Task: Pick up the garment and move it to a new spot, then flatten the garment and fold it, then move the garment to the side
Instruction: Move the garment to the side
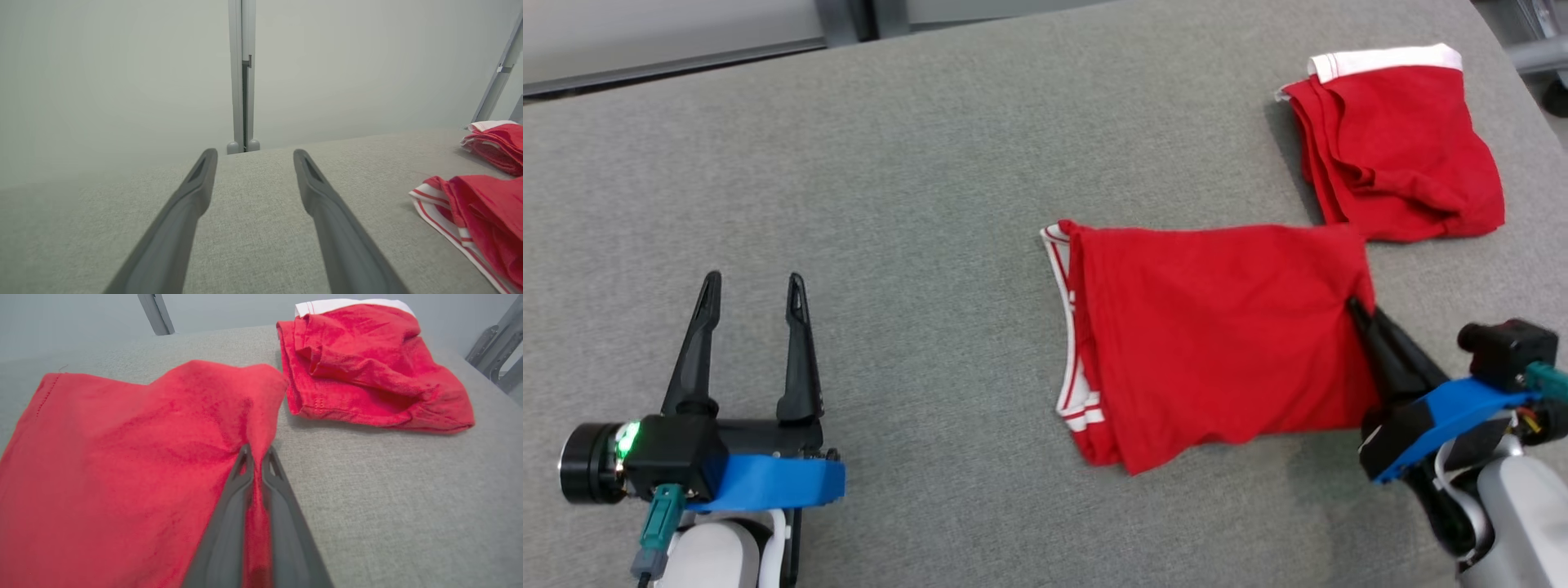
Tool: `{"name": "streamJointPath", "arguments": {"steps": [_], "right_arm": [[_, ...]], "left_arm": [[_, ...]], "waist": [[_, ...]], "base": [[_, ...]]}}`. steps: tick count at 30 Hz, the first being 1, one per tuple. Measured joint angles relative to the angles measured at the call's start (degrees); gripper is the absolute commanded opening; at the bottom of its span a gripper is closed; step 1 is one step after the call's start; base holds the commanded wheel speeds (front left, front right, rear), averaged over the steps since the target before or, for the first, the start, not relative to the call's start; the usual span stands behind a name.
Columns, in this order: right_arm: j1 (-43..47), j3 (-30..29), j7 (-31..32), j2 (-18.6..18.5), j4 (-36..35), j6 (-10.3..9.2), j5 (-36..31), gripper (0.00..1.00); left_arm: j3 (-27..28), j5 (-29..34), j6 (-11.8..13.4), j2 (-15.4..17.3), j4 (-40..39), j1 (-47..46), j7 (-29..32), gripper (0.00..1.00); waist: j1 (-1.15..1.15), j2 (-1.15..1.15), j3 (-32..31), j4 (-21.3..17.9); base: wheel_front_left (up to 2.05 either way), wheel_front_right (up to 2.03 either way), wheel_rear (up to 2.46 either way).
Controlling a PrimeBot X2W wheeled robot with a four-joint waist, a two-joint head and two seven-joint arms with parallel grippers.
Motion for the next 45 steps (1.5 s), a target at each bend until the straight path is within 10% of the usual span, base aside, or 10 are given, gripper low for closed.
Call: {"name": "streamJointPath", "arguments": {"steps": [31, 34, 35, 45], "right_arm": [[-28.2, -13.1, -2.7, -15.7, 17.9, 0.01, -7.4, 0.00], [-28.3, -15.0, -1.8, -15.4, 19.9, 0.01, -10.7, 0.54], [-28.3, -15.9, -1.3, -15.3, 20.7, 0.00, -12.6, 1.00], [-21.7, -26.2, -5.8, -7.4, 18.9, 0.00, -21.8, 1.00]], "left_arm": [[-6.1, 4.4, -2.0, 2.2, -4.8, -14.1, 1.2, 1.00], [-6.7, 4.4, -2.0, 2.0, -4.3, -14.4, 1.1, 1.00], [-6.8, 4.4, -2.0, 1.8, -4.0, -14.5, 1.0, 1.00], [-8.4, 3.2, -2.3, 0.8, -0.4, -12.6, 0.1, 1.00]], "waist": [[0.01, 0.00, 14.7, 0.4], [0.01, 0.00, 14.5, 1.0], [0.01, 0.00, 14.2, 1.1], [-0.01, 0.00, 8.4, 2.2]], "base": [[0.00, 0.00, 0.00], [0.00, 0.00, 0.00], [0.00, 0.00, 0.00], [0.00, 0.00, 0.00]]}}
